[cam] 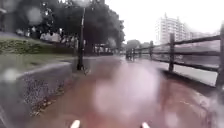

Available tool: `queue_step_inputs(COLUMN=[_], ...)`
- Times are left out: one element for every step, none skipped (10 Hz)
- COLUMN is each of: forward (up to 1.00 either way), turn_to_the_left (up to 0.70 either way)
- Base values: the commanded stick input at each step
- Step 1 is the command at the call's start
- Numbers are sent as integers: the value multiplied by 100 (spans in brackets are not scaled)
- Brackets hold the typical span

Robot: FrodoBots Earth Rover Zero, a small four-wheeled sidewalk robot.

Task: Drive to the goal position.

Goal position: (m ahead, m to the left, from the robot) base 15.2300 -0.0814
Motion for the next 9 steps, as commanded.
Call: queue_step_inputs(forward=[70, 70, 70, 70, 70, 70, 70, 70, 70], turn_to_the_left=[11, 1, 0, 0, 0, 0, 0, 0, 0])
